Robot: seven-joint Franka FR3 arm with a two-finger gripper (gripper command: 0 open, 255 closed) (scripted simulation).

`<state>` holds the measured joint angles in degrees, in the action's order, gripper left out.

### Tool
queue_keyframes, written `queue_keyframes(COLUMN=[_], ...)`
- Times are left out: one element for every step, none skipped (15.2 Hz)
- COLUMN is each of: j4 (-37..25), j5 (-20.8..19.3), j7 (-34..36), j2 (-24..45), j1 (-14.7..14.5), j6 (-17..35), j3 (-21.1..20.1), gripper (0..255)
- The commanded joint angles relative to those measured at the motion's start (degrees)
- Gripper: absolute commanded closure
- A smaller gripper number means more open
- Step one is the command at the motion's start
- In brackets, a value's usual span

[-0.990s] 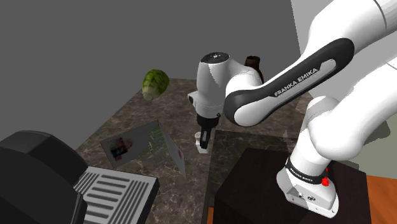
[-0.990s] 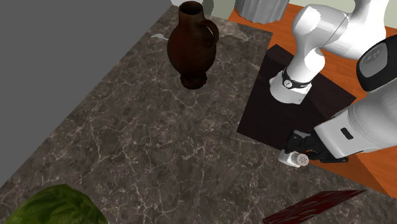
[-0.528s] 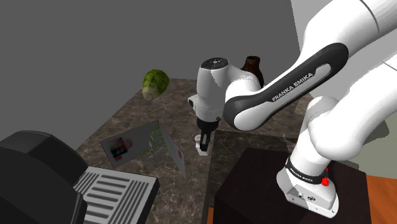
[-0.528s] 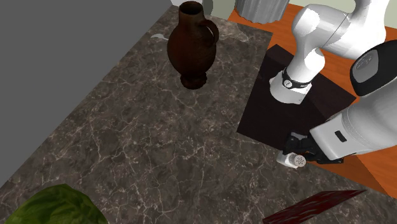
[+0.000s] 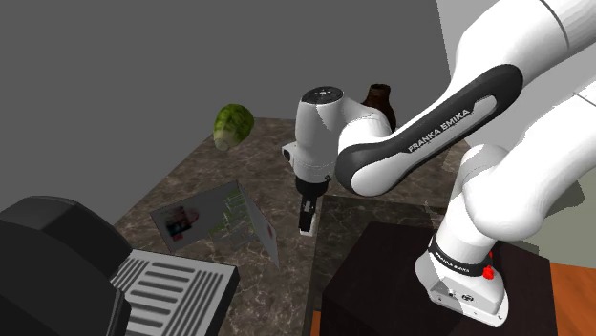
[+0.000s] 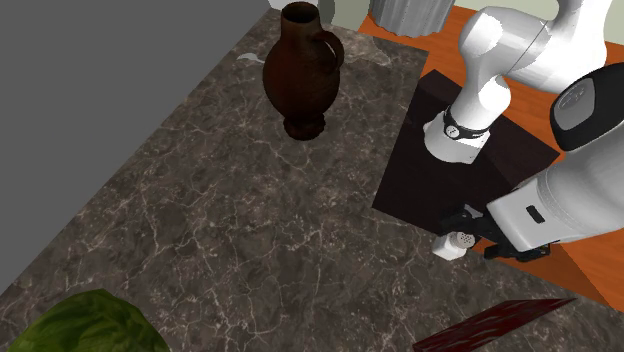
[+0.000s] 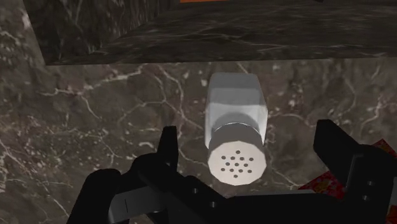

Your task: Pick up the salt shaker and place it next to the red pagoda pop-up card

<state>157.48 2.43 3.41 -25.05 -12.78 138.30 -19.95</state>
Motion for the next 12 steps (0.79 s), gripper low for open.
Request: queue_keyframes(j4=[-0.78,-1.65,-2.61,-3.43,-3.43,-3.43,-3.42,-3.43,-3.43,-3.43,-3.43,-3.43], j5=[0.46,0.82,1.10,1.26,1.26,1.26,1.26,1.26,1.26,1.26,1.26,1.26], j7=[-0.37,-0.67,-0.92,-1.08,-1.08,-1.07,-1.08,-1.07,-1.07,-1.07,-1.07,-1.07], j2=[-1.77,-3.42,-4.93,-6.02,-6.02,-6.02,-6.03,-6.02,-6.02,-6.02,-6.02,-6.02], j1=[-0.45,-0.83,-1.15,-1.38,-1.38,-1.38,-1.39,-1.39,-1.39,-1.38,-1.38,-1.38], j6=[-2.53,-5.03,-7.48,-9.38,-9.38,-9.38,-9.38,-9.38,-9.38,-9.38,-9.38,-9.38], j3=[0.37,0.71,1.03,1.27,1.28,1.28,1.28,1.28,1.28,1.28,1.28,1.28], gripper=[0,0,0,0,0,0,0,0,0,0,0,0])
